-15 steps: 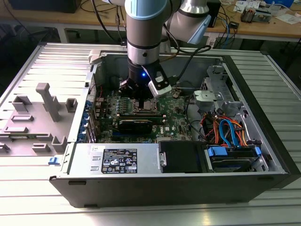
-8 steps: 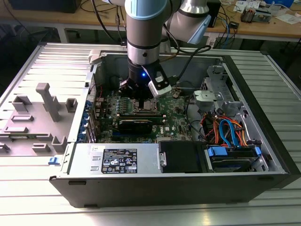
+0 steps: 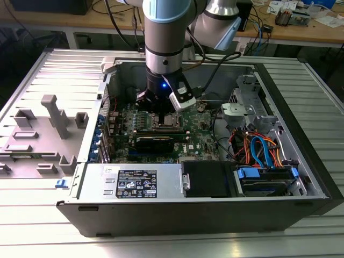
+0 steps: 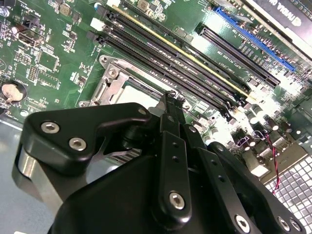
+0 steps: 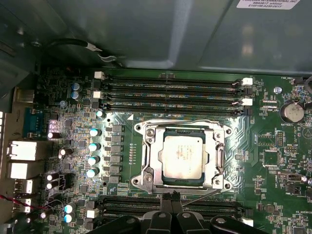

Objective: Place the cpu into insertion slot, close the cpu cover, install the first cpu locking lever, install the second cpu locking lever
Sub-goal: 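Install the second cpu locking lever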

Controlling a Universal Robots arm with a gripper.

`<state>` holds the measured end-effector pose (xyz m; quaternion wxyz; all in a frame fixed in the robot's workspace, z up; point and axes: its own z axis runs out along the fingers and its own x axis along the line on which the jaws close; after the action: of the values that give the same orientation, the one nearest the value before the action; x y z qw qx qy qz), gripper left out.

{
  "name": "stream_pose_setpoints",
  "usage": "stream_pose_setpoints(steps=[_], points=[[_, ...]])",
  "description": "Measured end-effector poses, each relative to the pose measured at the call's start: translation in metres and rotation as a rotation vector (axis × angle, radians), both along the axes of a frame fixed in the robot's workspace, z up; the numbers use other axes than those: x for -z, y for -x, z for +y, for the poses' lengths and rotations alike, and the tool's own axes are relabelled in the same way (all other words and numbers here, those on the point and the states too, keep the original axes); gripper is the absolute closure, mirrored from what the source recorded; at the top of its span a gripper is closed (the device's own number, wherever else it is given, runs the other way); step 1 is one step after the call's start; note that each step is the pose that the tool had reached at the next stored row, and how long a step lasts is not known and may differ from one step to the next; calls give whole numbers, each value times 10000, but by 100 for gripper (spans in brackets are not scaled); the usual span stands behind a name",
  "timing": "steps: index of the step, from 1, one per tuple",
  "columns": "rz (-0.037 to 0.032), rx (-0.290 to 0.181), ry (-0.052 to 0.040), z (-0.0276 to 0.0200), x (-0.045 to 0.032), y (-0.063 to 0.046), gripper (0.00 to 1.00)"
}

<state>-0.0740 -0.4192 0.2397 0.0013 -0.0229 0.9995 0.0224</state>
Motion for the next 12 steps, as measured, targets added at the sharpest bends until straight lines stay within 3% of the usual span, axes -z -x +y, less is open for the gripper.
stream_pose_setpoints(steps=[3,5,6,7,12], points=[[7,1,0,0,1,0,89],[63,-2,-3,1,2,-8,89],[233,2,-3,0,1,-43,89],[320,0,-2,0,1,-61,89],[340,1,0,-1,2,-63,89]])
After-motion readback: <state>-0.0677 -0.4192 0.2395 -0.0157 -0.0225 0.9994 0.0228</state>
